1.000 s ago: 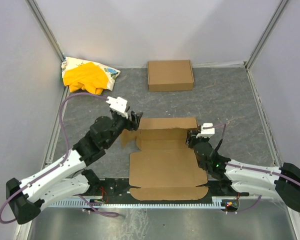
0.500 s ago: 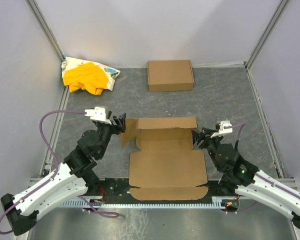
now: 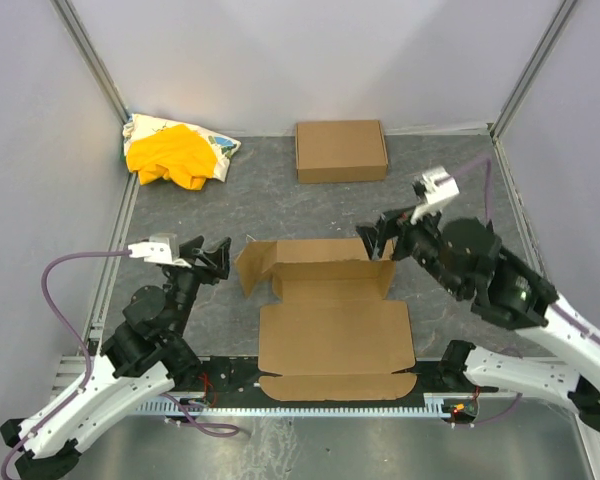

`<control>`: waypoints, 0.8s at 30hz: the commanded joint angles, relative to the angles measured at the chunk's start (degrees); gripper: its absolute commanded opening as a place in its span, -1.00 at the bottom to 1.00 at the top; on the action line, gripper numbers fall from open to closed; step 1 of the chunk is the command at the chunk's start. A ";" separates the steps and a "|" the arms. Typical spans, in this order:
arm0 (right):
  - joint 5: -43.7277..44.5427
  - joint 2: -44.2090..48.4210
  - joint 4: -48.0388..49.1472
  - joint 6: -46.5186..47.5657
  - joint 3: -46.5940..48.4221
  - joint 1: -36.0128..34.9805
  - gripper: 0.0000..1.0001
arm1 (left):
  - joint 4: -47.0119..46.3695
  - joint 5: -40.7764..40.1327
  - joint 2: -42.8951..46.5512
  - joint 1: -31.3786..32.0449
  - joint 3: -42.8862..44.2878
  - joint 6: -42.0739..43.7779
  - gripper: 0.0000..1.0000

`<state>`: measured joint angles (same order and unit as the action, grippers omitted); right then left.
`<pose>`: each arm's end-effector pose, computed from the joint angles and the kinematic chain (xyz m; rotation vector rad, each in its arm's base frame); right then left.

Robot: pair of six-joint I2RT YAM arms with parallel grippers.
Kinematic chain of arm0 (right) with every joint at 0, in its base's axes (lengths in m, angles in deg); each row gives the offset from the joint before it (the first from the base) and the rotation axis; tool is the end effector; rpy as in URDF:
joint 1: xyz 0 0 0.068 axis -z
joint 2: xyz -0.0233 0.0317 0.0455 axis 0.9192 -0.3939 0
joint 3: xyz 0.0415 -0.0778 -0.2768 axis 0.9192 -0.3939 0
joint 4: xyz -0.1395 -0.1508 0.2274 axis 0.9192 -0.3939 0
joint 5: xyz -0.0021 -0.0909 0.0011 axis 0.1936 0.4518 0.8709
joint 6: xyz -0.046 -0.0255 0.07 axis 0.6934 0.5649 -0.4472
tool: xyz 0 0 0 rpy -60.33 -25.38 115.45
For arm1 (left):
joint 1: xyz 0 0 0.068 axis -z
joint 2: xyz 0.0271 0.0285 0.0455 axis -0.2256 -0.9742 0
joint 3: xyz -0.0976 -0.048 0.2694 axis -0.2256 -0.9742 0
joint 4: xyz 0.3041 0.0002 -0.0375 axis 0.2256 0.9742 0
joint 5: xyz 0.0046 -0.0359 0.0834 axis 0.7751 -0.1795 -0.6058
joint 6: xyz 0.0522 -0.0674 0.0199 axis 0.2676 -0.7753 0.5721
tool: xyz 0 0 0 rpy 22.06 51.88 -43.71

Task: Fold the paper box

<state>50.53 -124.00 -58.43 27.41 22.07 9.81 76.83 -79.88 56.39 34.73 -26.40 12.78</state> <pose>0.1513 0.1706 0.4319 -0.2178 1.7491 0.6034 0.1415 -0.0882 0.3221 -0.0637 1.4992 -0.4001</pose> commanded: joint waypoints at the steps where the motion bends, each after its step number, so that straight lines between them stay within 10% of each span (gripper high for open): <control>1: -0.33 -14.75 -21.35 6.43 16.06 -0.36 0.52 | 1.02 0.35 1.18 0.11 -0.23 -3.61 0.43; 8: 12.67 -16.05 -9.89 25.37 2.14 -15.98 0.31 | 3.18 0.84 -0.48 0.13 0.95 -5.65 0.41; 24: 5.65 -11.50 7.53 39.29 -14.06 -16.39 0.39 | 4.33 1.62 2.70 0.13 1.34 -6.66 0.42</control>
<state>56.61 -134.14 -56.34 63.73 9.46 -6.54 82.41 -79.31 58.09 34.73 -26.47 9.09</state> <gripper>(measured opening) 0.699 0.710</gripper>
